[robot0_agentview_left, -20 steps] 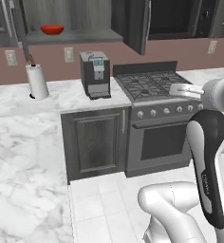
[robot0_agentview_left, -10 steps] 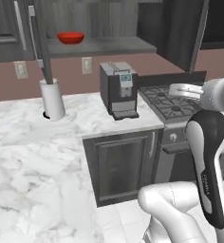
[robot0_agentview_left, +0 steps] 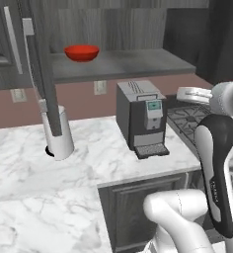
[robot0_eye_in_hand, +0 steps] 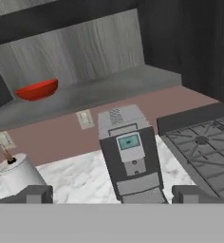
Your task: Take the smaller bowl and place it next to the appetizer plate on the dining counter , and place the larger bowl next to the plate with cooked food.
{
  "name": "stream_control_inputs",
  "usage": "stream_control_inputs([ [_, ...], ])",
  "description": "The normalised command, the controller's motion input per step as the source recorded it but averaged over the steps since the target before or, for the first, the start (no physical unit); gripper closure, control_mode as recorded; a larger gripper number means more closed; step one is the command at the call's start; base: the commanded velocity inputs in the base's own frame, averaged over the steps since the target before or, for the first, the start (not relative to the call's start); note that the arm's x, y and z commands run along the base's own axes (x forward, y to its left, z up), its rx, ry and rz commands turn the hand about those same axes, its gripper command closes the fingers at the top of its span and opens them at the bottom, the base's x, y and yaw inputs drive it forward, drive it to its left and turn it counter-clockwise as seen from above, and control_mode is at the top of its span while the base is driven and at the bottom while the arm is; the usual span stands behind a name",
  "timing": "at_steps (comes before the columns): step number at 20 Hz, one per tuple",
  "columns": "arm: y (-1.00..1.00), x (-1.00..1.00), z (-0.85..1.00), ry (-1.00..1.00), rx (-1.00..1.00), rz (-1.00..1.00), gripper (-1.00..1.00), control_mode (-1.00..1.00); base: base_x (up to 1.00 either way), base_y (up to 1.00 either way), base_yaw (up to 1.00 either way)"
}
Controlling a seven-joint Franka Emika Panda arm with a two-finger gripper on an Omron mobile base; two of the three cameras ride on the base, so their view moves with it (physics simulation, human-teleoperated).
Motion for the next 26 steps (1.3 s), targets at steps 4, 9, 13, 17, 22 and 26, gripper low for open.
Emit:
stream_control_inputs([
  [4, 0.0, 0.0, 0.0, 0.0, 0.0, 0.0, -1.0, 1.0, 1.0, 0.68, 0.0],
  [9, 0.0, 0.0, 0.0, 0.0, 0.0, 0.0, -1.0, 1.0, 0.94, 0.45, 0.0],
  [13, 0.17, 0.33, 0.0, 0.0, -0.08, -0.04, -1.0, -1.0, 0.18, 0.03, 0.0],
  [17, 0.19, 0.02, 0.05, 0.0, -0.01, -0.07, -1.0, -1.0, 0.0, 0.0, 0.0],
  [22, 0.37, 0.02, 0.06, 0.0, 0.03, -0.06, -1.0, -1.0, 0.0, 0.0, 0.0],
  [26, 0.09, 0.0, 0.39, 0.0, 0.3, -0.03, -1.0, -1.0, 0.0, 0.0, 0.0],
])
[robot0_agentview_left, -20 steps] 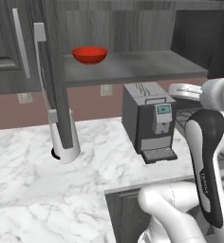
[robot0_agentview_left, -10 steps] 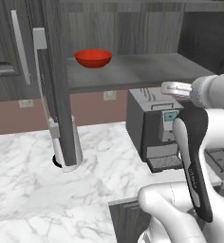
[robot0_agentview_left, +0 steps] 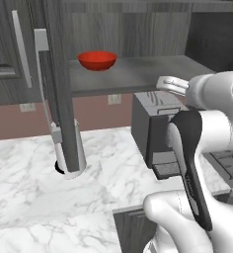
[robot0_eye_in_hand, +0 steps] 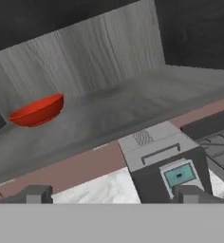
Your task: Take the smaller bowl and place it next to the appetizer plate on the dining counter , and place the larger bowl next to the plate with cooked food.
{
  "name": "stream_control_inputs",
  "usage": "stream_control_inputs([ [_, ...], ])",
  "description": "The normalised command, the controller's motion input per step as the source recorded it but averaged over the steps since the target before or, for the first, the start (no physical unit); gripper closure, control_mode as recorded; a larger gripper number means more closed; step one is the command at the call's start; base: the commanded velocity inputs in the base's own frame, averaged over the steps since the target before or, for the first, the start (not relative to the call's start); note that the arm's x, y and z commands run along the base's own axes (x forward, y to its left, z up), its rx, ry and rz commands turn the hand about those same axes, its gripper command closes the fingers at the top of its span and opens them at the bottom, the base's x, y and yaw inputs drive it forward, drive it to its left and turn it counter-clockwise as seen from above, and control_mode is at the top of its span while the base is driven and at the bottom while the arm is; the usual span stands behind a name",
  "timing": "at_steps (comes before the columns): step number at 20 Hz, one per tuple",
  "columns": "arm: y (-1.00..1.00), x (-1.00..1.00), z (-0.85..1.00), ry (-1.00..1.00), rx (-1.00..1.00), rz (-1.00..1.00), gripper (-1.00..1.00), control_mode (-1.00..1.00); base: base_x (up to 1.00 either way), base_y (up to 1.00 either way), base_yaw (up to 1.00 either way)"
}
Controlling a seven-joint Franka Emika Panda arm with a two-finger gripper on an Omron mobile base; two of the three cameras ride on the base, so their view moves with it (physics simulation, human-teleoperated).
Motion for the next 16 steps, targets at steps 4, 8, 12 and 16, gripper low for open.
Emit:
stream_control_inputs([
  [4, 0.08, 0.05, 0.46, 0.0, 0.33, 0.0, -1.0, -1.0, 0.0, 0.0, 0.0],
  [8, 0.4, 0.1, 0.2, 0.11, 0.08, 0.04, -1.0, -1.0, 0.0, 0.0, 0.0],
  [12, 0.71, 0.37, 0.0, 0.1, 0.0, 0.02, -1.0, -1.0, 0.0, 0.0, 0.0],
  [16, 0.36, 0.63, 0.0, 0.0, 0.05, 0.01, -1.0, -1.0, 0.0, 0.0, 0.0],
])
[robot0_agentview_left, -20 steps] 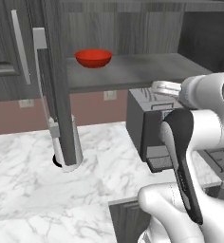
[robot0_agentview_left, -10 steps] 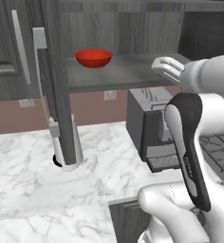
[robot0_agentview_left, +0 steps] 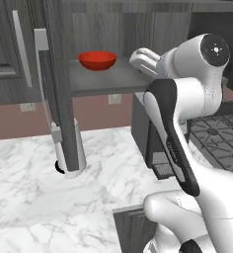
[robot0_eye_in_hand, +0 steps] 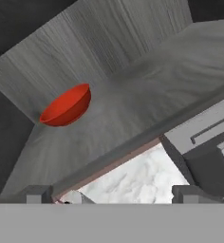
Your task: Take the smaller bowl and place it next to the appetizer plate on the dining counter , and place the larger bowl next to the plate with cooked food.
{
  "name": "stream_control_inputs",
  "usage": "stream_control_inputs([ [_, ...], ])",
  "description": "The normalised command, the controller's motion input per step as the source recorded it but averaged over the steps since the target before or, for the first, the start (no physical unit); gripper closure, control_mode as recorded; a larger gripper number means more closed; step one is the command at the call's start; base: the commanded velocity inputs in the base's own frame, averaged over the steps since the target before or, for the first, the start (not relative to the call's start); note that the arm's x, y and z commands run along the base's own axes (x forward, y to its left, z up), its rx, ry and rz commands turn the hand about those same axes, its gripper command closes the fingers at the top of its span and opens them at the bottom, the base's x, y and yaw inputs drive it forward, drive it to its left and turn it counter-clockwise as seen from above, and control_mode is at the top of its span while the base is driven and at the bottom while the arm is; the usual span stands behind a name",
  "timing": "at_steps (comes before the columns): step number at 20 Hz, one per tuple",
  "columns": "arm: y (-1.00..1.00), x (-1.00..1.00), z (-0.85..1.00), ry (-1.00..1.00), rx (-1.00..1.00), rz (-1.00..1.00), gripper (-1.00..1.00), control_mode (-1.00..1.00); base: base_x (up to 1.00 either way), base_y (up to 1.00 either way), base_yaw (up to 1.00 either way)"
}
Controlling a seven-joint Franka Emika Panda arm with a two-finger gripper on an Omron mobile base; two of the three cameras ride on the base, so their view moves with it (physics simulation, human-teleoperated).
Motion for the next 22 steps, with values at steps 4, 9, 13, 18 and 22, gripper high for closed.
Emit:
stream_control_inputs([
  [4, 0.08, 0.72, 0.0, 0.0, 0.1, 0.0, -1.0, -1.0, 0.0, 0.0, 0.0],
  [9, 0.08, 0.84, -0.01, 0.03, 0.07, 0.0, -1.0, -1.0, 0.0, 0.0, 0.0],
  [13, 0.22, 0.8, -0.05, 0.09, 0.0, 0.0, -1.0, -1.0, 0.0, 0.0, 0.0],
  [18, 0.4, 0.6, 0.0, 0.1, -0.05, 0.0, -1.0, -1.0, 0.0, 0.0, 0.0],
  [22, 0.21, 0.53, 0.0, 0.04, -0.04, 0.0, -1.0, -1.0, 0.0, 0.0, 0.0],
])
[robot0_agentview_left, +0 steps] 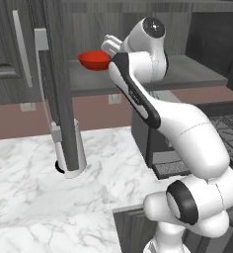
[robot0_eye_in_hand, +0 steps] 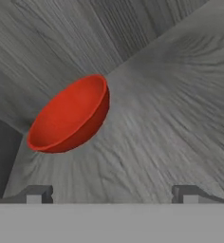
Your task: Take the smaller bowl and place it next to the appetizer plate on the dining counter , and place the larger bowl next to the plate with cooked food.
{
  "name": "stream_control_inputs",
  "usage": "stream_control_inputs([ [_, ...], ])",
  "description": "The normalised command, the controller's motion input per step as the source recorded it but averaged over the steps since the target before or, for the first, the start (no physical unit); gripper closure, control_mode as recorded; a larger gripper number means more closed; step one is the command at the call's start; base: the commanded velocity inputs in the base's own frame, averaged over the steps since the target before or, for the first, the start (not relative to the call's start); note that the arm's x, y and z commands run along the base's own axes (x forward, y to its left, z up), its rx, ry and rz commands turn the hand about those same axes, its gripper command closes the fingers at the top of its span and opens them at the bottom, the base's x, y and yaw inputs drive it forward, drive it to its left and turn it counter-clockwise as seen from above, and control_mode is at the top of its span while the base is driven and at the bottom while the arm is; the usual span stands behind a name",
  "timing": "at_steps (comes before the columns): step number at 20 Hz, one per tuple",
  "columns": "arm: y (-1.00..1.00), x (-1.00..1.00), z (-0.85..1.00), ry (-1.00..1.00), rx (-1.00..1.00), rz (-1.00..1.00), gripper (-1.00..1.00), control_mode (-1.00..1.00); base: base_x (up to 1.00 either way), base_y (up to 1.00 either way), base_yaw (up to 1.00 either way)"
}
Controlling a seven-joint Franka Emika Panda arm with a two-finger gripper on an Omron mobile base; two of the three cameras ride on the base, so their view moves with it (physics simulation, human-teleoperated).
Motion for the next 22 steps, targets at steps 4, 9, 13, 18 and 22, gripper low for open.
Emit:
stream_control_inputs([
  [4, 0.06, 0.53, -0.05, 0.0, -0.03, 0.0, -1.0, -1.0, 0.0, 0.0, 0.0],
  [9, 0.07, 0.49, -0.25, 0.0, -0.04, 0.0, -1.0, -1.0, 0.0, 0.0, 0.0],
  [13, 0.07, 0.5, -0.17, 0.0, -0.03, 0.0, -1.0, -1.0, 0.0, 0.0, 0.0],
  [18, 0.05, 0.49, -0.08, 0.0, -0.02, 0.0, -1.0, -1.0, 0.0, 0.0, 0.0],
  [22, 0.09, 0.49, -0.11, 0.0, -0.02, 0.0, -1.0, -1.0, 0.0, 0.0, 0.0],
])
